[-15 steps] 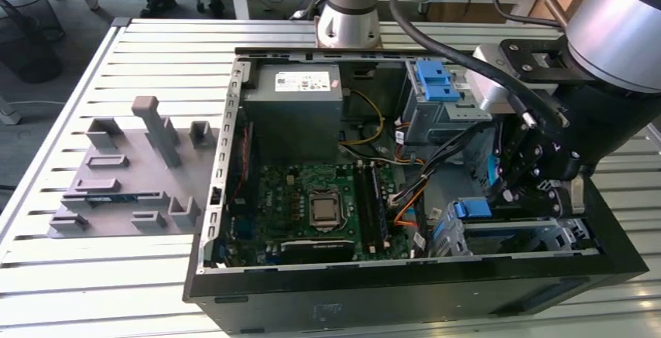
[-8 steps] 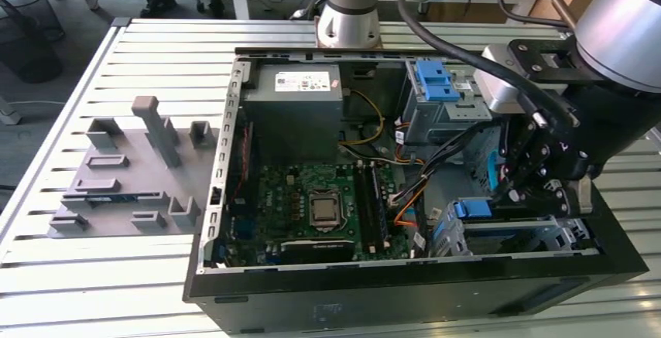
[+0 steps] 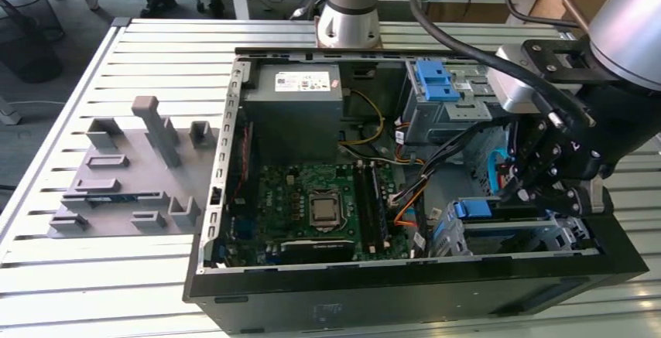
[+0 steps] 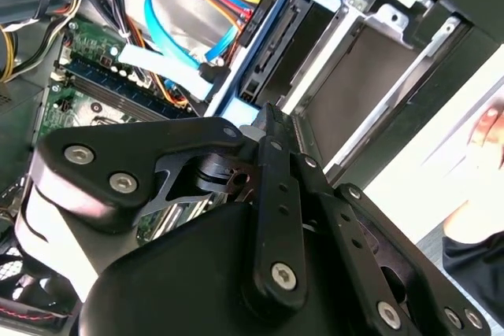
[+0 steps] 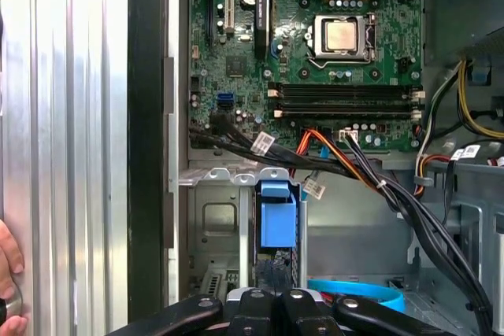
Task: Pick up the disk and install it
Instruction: 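Insert the first disk wire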
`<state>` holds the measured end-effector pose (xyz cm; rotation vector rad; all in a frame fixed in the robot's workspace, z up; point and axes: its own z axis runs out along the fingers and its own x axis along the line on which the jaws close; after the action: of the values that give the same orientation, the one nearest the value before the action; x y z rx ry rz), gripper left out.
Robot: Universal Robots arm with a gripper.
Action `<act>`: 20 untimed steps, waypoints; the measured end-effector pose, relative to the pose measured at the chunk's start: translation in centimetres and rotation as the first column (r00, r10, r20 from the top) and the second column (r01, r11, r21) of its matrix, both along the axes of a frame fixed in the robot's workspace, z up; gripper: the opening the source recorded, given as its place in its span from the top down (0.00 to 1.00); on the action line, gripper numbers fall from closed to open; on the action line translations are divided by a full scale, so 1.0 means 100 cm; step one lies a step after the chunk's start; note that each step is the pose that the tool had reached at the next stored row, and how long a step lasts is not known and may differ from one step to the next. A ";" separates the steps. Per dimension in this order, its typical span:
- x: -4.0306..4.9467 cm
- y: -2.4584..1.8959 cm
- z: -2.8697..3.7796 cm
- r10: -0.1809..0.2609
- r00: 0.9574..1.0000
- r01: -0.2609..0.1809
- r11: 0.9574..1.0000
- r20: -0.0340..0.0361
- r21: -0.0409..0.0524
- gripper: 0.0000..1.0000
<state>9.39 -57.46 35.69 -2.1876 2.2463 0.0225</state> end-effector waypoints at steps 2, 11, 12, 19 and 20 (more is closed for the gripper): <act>0.0027 0.0000 0.0000 0.000 1.000 0.000 1.000 0.000 0.000 0.89; 0.0112 0.0007 0.0000 0.000 1.000 0.000 1.000 0.000 0.000 0.89; 0.0117 0.0012 0.0000 0.000 1.000 0.000 1.000 0.000 0.000 0.89; 0.0155 0.0053 0.0000 0.000 1.000 0.000 1.000 0.000 0.000 0.89; 0.0162 0.0059 0.0000 0.000 1.000 0.000 1.000 0.000 0.000 0.89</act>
<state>11.01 -56.87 35.69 -2.1876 2.2463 0.0226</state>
